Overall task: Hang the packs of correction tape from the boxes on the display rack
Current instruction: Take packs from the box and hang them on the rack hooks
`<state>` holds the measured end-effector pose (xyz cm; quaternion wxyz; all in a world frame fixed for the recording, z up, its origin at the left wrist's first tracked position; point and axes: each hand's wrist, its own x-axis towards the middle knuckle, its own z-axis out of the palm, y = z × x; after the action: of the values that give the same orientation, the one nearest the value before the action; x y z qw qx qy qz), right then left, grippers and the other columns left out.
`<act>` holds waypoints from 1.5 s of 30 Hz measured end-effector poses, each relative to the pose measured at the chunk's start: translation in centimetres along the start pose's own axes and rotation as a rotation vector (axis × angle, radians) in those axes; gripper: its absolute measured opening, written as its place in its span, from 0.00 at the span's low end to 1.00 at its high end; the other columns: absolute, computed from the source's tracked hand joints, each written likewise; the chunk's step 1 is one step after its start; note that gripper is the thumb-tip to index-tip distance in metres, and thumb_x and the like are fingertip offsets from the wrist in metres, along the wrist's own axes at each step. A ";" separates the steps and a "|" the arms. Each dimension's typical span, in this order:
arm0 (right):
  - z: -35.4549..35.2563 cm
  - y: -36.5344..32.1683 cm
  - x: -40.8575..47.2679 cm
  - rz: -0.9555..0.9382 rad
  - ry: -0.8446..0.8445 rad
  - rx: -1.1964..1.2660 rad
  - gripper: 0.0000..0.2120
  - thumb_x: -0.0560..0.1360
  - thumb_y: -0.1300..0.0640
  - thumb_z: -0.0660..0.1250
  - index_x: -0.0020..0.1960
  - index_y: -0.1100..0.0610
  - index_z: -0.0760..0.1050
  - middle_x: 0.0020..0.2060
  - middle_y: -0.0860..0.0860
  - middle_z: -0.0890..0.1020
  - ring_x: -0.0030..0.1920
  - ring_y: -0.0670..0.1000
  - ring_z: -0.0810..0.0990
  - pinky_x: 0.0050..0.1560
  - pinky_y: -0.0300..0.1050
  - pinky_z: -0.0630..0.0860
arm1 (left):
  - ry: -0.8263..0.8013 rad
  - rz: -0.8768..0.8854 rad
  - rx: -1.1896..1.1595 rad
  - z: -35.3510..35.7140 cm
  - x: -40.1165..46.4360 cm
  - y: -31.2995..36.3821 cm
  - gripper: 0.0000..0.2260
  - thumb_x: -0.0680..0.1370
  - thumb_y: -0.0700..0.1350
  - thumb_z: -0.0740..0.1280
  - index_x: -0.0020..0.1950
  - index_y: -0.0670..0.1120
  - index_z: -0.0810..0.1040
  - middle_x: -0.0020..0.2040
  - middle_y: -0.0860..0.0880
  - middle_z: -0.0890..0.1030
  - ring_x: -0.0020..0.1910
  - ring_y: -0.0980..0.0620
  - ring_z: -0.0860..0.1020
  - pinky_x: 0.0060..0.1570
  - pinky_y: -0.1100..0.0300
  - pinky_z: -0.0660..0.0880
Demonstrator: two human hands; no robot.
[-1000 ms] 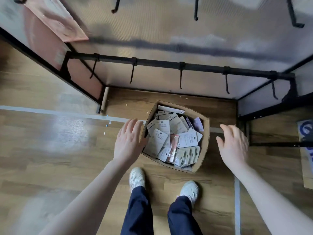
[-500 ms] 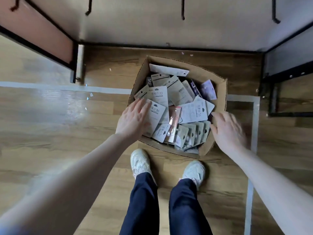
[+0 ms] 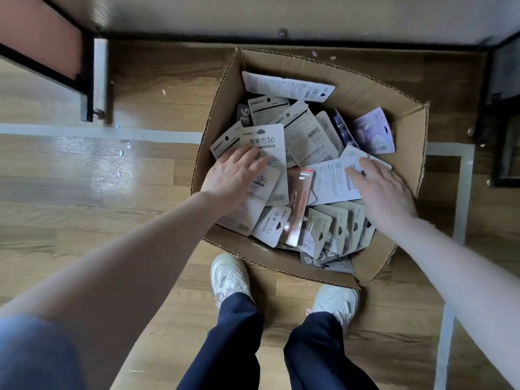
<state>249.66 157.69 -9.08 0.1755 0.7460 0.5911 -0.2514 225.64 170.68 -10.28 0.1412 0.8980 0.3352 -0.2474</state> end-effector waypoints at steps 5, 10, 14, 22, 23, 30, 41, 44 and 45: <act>-0.6 0.7 0.8 -0.044 -0.031 0.041 0.28 0.72 0.72 0.56 0.71 0.56 0.64 0.74 0.57 0.56 0.72 0.59 0.57 0.69 0.52 0.62 | 0.060 0.017 0.016 -0.2 0.8 0.4 0.26 0.76 0.48 0.67 0.71 0.49 0.62 0.66 0.46 0.68 0.66 0.45 0.64 0.65 0.53 0.61; -0.5 0.9 2.2 0.058 -0.017 0.267 0.28 0.73 0.71 0.57 0.70 0.54 0.67 0.71 0.55 0.62 0.66 0.60 0.66 0.61 0.51 0.70 | 0.063 0.027 -0.065 -1.0 0.3 -0.1 0.18 0.76 0.47 0.67 0.64 0.46 0.70 0.62 0.47 0.72 0.63 0.45 0.67 0.61 0.53 0.64; -0.9 0.8 3.1 0.127 0.021 0.469 0.24 0.73 0.70 0.57 0.67 0.56 0.71 0.66 0.55 0.69 0.59 0.60 0.72 0.56 0.49 0.71 | 0.065 0.067 -0.144 -1.9 -0.2 -0.6 0.16 0.79 0.47 0.63 0.65 0.47 0.70 0.60 0.48 0.74 0.61 0.47 0.70 0.57 0.55 0.67; -2.1 0.9 2.7 0.084 0.030 0.551 0.20 0.75 0.69 0.56 0.59 0.55 0.79 0.61 0.53 0.75 0.56 0.57 0.74 0.56 0.52 0.72 | 0.075 0.217 -0.158 -3.5 -2.1 -1.8 0.11 0.79 0.39 0.61 0.61 0.46 0.73 0.49 0.44 0.79 0.41 0.44 0.78 0.31 0.58 0.69; -2.2 0.9 2.5 0.078 0.006 0.566 0.20 0.75 0.70 0.56 0.58 0.56 0.79 0.60 0.53 0.76 0.55 0.57 0.75 0.55 0.51 0.72 | 0.057 0.211 -0.160 -3.7 -2.4 -1.8 0.12 0.78 0.36 0.62 0.60 0.46 0.74 0.50 0.45 0.78 0.42 0.44 0.78 0.31 0.58 0.68; -3.5 1.2 0.5 -0.060 -0.114 0.423 0.18 0.75 0.68 0.62 0.63 0.55 0.76 0.61 0.54 0.77 0.60 0.54 0.74 0.60 0.47 0.69 | -0.087 0.120 -0.371 -6.0 -3.2 -2.6 0.16 0.78 0.36 0.56 0.57 0.46 0.80 0.57 0.50 0.77 0.52 0.49 0.77 0.45 0.63 0.68; -5.0 0.7 -1.4 -0.288 0.186 0.179 0.09 0.66 0.63 0.74 0.46 0.61 0.81 0.49 0.58 0.75 0.51 0.62 0.73 0.51 0.53 0.73 | -0.227 0.095 -0.367 -7.9 -4.0 -4.3 0.17 0.78 0.36 0.62 0.65 0.50 0.75 0.62 0.51 0.78 0.58 0.53 0.77 0.56 0.62 0.73; -6.8 0.8 -2.1 -0.436 0.212 0.084 0.16 0.60 0.67 0.76 0.46 0.60 0.80 0.52 0.59 0.78 0.55 0.63 0.75 0.55 0.55 0.72 | -0.160 0.115 -0.294 -8.6 -4.8 -4.2 0.12 0.77 0.42 0.66 0.59 0.47 0.79 0.54 0.49 0.81 0.50 0.51 0.80 0.46 0.61 0.75; -7.5 0.9 -2.3 -0.485 0.242 0.081 0.16 0.59 0.68 0.76 0.45 0.59 0.80 0.50 0.57 0.80 0.53 0.61 0.77 0.54 0.54 0.73 | -0.077 0.135 -0.294 -9.0 -5.0 -4.1 0.09 0.76 0.43 0.68 0.55 0.46 0.81 0.50 0.48 0.81 0.47 0.48 0.80 0.41 0.60 0.73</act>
<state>251.36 159.89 -1.70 0.0084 0.6136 0.7587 -0.2185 222.78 174.82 -0.37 0.3004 0.8779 0.3010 -0.2200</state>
